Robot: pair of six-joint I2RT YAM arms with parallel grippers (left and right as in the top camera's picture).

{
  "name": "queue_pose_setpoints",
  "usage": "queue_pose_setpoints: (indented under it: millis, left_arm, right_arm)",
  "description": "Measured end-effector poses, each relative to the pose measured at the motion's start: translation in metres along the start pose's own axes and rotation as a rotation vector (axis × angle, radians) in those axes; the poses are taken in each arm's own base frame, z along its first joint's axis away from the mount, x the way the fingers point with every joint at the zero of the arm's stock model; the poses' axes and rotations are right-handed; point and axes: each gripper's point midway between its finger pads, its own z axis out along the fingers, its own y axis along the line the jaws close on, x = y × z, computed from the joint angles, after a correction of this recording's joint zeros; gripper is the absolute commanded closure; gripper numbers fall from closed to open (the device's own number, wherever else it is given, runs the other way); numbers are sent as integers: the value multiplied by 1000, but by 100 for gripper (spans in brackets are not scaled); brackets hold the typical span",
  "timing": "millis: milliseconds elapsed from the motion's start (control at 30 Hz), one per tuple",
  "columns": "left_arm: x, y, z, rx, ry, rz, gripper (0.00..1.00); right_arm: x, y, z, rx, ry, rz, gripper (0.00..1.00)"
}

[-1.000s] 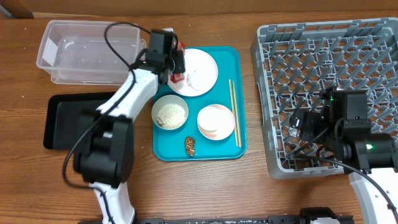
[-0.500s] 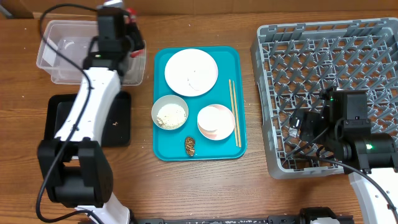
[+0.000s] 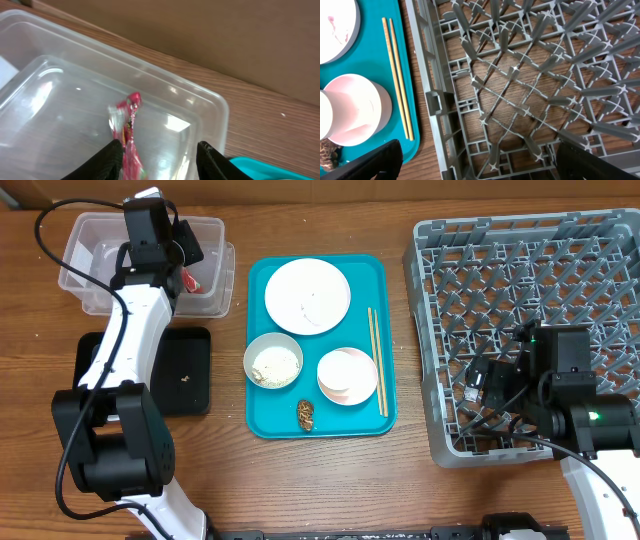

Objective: Sort waste into correct bins and load items into the dishwasher
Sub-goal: 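Reach the left gripper back to the plate and grasp the white tissue, then drop the white tissue into the clear bin with the left gripper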

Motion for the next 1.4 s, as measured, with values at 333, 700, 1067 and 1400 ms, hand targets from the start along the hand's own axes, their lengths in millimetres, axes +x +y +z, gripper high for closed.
queue_pose_setpoints:
  millis: [333,700,1067,1400]
  left_arm:
    - [56,-146,-32,357,124,253,32]
    - [166,-211,-20,433,321,423,29]
    - [224,-192,10,377,471,450,78]
    - [217,-193,9,378,462,450,96]
  right_arm:
    - [0,0,0,0,0,0,0]
    - [0,0,0,0,0,0,0]
    - [1,0,0,1,3,0,0]
    - [1,0,0,1,4,0,0]
